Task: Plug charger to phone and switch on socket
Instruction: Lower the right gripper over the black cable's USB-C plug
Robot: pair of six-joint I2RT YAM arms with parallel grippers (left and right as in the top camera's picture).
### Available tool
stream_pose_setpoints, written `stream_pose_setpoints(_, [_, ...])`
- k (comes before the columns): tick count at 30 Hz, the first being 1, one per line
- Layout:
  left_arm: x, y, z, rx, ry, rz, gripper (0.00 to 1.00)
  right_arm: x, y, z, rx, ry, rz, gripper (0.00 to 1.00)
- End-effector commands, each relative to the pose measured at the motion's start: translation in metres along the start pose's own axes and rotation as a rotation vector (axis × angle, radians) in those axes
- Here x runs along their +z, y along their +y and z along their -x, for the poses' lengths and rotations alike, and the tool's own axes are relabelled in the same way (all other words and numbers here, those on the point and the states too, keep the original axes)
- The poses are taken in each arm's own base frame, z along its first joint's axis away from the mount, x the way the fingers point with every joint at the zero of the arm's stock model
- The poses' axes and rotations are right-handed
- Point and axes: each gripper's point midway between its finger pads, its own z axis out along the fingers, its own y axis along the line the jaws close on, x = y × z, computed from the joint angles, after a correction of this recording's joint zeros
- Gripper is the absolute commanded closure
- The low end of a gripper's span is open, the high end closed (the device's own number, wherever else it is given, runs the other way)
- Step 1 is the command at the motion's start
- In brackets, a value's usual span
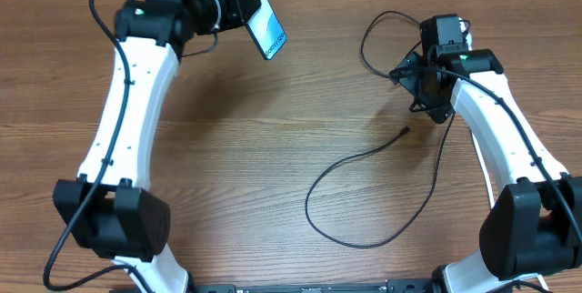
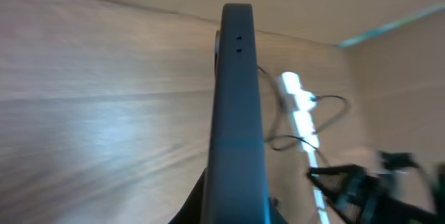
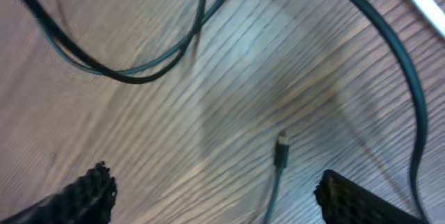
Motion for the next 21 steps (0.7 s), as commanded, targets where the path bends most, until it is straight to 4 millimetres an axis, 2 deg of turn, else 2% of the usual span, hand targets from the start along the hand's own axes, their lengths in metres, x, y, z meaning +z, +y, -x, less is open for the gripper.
stream_pose_setpoints(1, [0.004,-0.015,-0.005,-0.074,0.081,-0.165,0.96,0.005,-0.019,-0.005,0.028,-0.002,-0.047,0.21])
stream_pose_setpoints(5, [0.015,-0.007,-0.010,-0.095,0.111,-0.169,0.96,0.019,-0.032,-0.020,0.045,0.063,-0.055,0.26])
stream_pose_setpoints(9, [0.022,-0.003,-0.013,-0.101,0.124,-0.163,0.96,0.033,-0.039,-0.034,0.057,0.141,-0.017,0.37])
stream_pose_setpoints(19, [0.023,0.000,-0.013,-0.096,0.118,-0.147,0.96,0.061,-0.056,-0.057,0.071,0.214,0.030,0.55])
stream_pose_setpoints(21, [0.023,0.000,-0.013,-0.095,0.117,-0.147,0.96,0.064,-0.058,-0.060,0.076,0.224,0.035,0.55])
